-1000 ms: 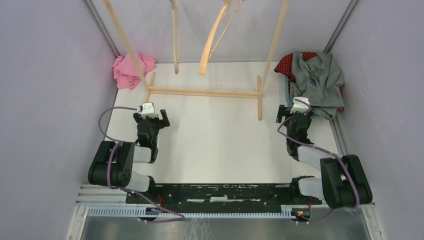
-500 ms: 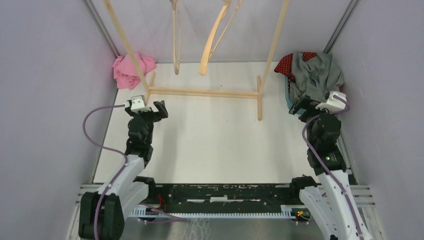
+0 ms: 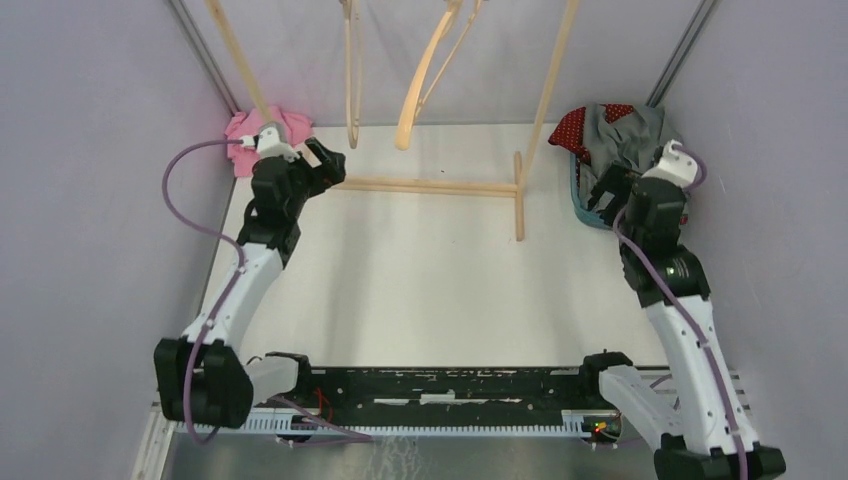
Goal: Place the skirt on the hanger
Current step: Pick up the skirt from the bin.
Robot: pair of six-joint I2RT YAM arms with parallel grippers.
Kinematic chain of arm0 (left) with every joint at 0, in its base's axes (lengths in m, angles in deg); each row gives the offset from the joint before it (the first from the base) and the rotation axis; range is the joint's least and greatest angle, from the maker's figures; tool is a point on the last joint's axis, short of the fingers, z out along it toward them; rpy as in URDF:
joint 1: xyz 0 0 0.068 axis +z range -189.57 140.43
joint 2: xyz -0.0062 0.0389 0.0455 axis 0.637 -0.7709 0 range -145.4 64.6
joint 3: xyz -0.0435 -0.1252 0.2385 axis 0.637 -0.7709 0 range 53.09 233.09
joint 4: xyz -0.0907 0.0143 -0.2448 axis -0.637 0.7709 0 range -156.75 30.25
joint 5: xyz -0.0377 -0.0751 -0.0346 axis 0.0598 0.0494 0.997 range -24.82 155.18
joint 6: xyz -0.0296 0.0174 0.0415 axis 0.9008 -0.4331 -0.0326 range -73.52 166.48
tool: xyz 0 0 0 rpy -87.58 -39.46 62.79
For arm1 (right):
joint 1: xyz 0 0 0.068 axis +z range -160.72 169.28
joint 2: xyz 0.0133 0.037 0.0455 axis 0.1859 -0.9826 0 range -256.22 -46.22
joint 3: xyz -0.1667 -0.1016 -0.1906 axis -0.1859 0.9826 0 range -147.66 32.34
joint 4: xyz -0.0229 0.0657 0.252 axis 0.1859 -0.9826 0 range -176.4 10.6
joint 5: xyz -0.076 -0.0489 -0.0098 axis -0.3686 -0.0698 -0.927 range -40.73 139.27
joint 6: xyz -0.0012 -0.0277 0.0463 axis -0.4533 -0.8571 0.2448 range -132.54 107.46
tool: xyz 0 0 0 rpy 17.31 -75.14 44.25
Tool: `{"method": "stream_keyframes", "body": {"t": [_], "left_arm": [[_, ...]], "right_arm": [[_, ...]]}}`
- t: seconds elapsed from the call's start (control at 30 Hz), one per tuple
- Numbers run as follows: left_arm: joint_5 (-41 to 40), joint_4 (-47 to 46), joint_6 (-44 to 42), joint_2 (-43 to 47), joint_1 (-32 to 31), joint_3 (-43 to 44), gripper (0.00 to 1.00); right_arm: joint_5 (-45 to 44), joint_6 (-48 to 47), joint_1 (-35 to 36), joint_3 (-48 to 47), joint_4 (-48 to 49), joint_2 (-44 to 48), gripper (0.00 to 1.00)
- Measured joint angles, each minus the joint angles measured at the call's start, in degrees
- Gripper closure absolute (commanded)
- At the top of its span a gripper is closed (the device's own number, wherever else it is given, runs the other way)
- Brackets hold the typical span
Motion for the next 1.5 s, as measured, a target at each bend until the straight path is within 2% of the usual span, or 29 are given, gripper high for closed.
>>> {"method": "stream_keyframes", "body": {"t": [0.2,0.33,0.47,0.63,0.9,1.03,1.13,1.33,1.5], "left_arm": [[8.92,4.04,4.15,-11.76,0.33,3.17,0.01],[14.64,4.37,4.98,-14.29,0.35,4.24,0.01],[17.59,1.77,5.03,-14.03,0.35,3.78,0.01],[22.36,-5.81,7.1,-11.43,0.35,-1.99,0.01],[29.42,-14.34,13.35,-13.86,-0.09,-3.8,0.01],[28.59,-14.75,13.05,-14.21,-2.82,-4.44,0.01],[25.03,-13.53,10.91,-14.19,-6.73,-4.42,0.01],[19.47,-10.49,7.48,-14.19,-11.15,-4.37,0.01],[17.14,-9.73,6.05,-14.64,-11.32,-4.31,0.01]], "right_arm": [[-3.26,-0.94,-0.07,-12.5,-5.62,-15.28,0.14],[-5.51,-1.22,-1.33,-17.25,-8.28,-21.92,0.3],[-5.07,0.02,-5.55,-16.85,-9.97,-24.76,0.34],[-2.01,2.62,-11.54,-11.72,-9.68,-25.2,0.35],[6.93,7.34,-23.8,-3.58,-7.1,-24.52,0.36],[12.35,10.43,-31.43,0.17,-4.9,-23.85,0.41],[15.21,12.48,-34.49,0.74,-3.43,-24.48,0.43],[18.36,15.61,-36.98,0.81,0.59,-26.32,0.46],[18.51,17.09,-37.09,0.83,2.51,-28.41,0.55]]}}
